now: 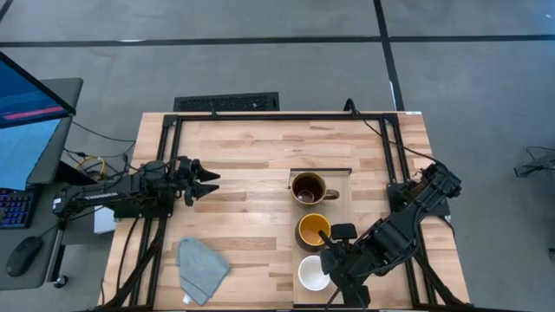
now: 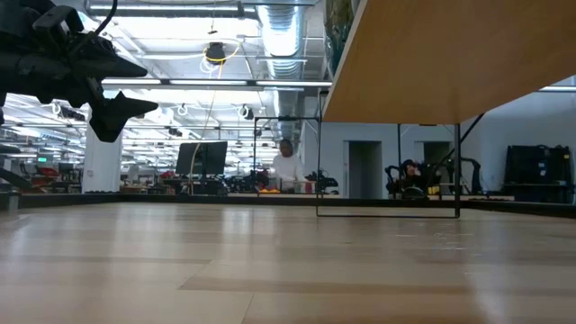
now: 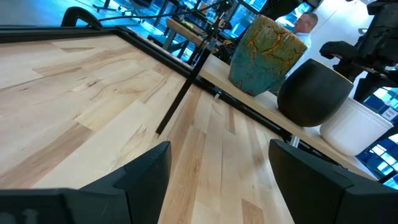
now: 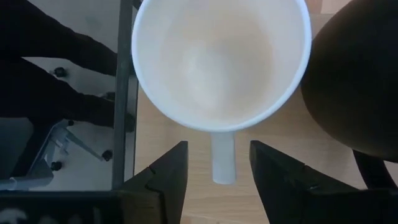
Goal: Stack small to large cups/mugs on shelf
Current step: Return to Home Position
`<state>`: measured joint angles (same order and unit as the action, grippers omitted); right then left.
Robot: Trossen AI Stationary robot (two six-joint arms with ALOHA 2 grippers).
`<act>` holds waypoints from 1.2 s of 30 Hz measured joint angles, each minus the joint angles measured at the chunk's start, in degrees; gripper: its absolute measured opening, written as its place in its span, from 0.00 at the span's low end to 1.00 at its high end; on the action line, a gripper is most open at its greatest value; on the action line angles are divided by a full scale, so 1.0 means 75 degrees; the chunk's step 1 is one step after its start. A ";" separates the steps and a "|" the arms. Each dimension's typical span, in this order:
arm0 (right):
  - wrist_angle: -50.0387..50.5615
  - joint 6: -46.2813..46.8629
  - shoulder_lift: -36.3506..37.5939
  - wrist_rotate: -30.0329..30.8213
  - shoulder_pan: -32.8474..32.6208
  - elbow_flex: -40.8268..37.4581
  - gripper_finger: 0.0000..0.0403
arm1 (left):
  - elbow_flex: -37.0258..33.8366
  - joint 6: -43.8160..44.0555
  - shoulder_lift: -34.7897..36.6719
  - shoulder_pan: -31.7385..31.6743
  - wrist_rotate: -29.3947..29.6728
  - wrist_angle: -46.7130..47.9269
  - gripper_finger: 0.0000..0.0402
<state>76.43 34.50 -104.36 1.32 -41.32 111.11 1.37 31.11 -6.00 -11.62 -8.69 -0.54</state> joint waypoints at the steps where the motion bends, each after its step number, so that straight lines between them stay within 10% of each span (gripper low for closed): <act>1: 0.0004 0.0000 0.0000 0.0000 0.0000 0.0000 0.48 | 0.0000 0.0000 0.0000 0.0002 0.0000 0.0000 0.65; 26: 0.0756 -0.0012 0.0385 0.0074 -0.0033 -0.0001 0.48 | 0.0000 -0.0003 -0.0002 0.0001 0.0020 0.0001 0.65; 36: 0.0319 -0.1163 0.2039 0.3249 -0.0536 0.0002 0.48 | 0.0000 -0.0003 -0.0003 0.0001 0.0058 0.0006 0.65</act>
<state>78.82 25.78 -89.06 25.69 -45.34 111.12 1.37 31.09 -6.02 -11.61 -8.25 -0.49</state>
